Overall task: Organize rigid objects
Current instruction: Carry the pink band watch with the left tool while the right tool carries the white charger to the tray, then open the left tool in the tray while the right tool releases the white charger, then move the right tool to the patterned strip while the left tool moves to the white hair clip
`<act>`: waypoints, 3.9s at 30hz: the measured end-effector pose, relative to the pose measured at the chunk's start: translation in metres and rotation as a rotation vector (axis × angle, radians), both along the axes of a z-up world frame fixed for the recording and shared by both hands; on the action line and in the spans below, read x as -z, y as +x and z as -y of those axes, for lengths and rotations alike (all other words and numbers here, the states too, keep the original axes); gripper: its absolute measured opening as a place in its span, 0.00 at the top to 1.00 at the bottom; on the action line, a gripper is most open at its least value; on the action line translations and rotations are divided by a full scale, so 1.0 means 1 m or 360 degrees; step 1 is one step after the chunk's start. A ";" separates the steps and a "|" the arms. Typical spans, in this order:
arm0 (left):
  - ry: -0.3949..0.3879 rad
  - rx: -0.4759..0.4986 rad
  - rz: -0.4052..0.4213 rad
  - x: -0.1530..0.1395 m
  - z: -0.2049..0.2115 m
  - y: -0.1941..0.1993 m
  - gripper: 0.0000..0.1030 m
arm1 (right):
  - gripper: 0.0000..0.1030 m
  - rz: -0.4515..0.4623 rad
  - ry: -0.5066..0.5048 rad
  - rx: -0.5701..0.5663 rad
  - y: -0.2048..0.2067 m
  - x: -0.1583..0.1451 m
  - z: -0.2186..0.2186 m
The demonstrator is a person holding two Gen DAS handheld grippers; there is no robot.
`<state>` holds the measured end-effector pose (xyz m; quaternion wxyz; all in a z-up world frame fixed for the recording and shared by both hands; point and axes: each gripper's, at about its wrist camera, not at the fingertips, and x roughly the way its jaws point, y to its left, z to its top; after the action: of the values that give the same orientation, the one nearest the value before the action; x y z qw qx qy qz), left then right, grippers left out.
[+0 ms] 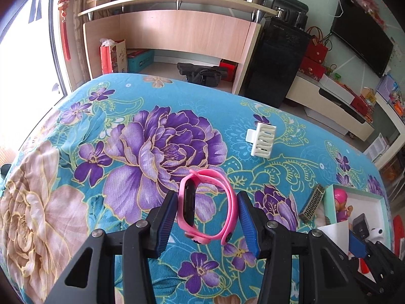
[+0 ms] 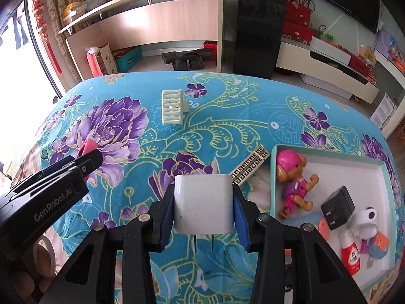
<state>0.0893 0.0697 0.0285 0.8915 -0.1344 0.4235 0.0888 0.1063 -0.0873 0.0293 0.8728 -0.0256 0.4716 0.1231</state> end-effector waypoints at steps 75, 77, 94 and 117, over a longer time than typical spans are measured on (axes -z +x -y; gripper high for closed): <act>0.0322 0.0921 -0.0023 -0.010 0.240 -0.016 0.29 | 0.45 -0.0145 0.0178 0.1044 -0.063 0.007 0.256; 0.0315 0.0830 -0.0037 -0.009 0.223 -0.010 0.27 | 0.45 -0.0129 0.0183 0.1025 -0.063 0.004 0.252; 0.0170 0.0190 -0.0099 -0.007 0.050 0.004 0.13 | 0.21 -0.0012 0.0226 0.0724 -0.041 -0.019 0.190; 0.0148 0.0043 -0.0205 0.008 -0.062 -0.015 0.12 | 0.20 -0.0584 0.0276 0.0228 0.072 -0.011 0.083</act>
<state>0.0739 0.1319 0.0208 0.8688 -0.0810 0.4771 0.1046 0.1779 -0.1700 0.0400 0.7779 0.1060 0.6107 0.1033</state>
